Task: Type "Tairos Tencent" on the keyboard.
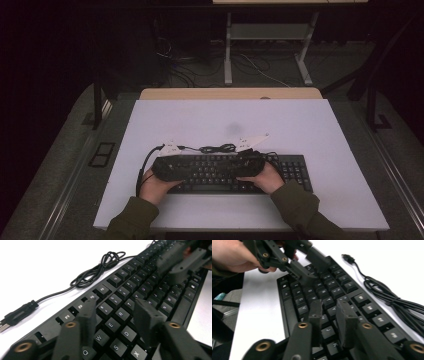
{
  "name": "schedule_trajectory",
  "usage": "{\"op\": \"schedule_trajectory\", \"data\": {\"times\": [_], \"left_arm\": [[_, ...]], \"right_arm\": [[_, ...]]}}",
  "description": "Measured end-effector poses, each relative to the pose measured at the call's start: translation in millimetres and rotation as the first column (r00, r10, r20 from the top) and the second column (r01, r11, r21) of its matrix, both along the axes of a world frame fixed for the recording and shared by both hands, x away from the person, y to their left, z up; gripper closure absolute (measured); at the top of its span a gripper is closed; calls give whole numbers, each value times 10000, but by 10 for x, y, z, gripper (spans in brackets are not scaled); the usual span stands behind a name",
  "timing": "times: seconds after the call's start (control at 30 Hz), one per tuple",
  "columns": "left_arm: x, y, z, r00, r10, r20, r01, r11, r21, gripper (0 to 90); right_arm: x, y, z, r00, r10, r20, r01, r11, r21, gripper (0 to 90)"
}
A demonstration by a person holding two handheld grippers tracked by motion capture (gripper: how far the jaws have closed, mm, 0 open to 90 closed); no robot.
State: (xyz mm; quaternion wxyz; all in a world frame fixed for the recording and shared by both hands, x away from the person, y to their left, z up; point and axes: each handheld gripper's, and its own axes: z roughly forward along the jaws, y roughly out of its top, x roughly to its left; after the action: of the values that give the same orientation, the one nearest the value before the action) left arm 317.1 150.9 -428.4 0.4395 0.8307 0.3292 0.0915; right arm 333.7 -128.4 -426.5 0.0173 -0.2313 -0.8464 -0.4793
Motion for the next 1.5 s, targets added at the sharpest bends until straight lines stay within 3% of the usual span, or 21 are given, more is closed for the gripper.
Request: {"op": "schedule_trajectory", "data": {"times": [0.3, 0.87, 1.33, 1.5], "left_arm": [[7, 0, -9, 10000, 69, 15, -68, 10000, -45, 362], [16, -12, -35, 9996, 232, 170, -231, 9997, -16, 172], [24, -28, -44, 9992, 393, 87, -393, 9992, -14, 17], [26, -18, -37, 9990, 436, 108, -435, 9990, -71, 0]], "right_arm": [[-62, 82, -8, 9989, 464, -12, -464, 9986, -254, 893], [-112, 168, -102, 9966, 816, -111, -823, 9918, -981, 893], [-117, 187, -154, 9959, 882, -180, -898, 9878, -1270, 894], [-114, 184, -153, 9960, 872, -196, -890, 9880, -1265, 893]]}}
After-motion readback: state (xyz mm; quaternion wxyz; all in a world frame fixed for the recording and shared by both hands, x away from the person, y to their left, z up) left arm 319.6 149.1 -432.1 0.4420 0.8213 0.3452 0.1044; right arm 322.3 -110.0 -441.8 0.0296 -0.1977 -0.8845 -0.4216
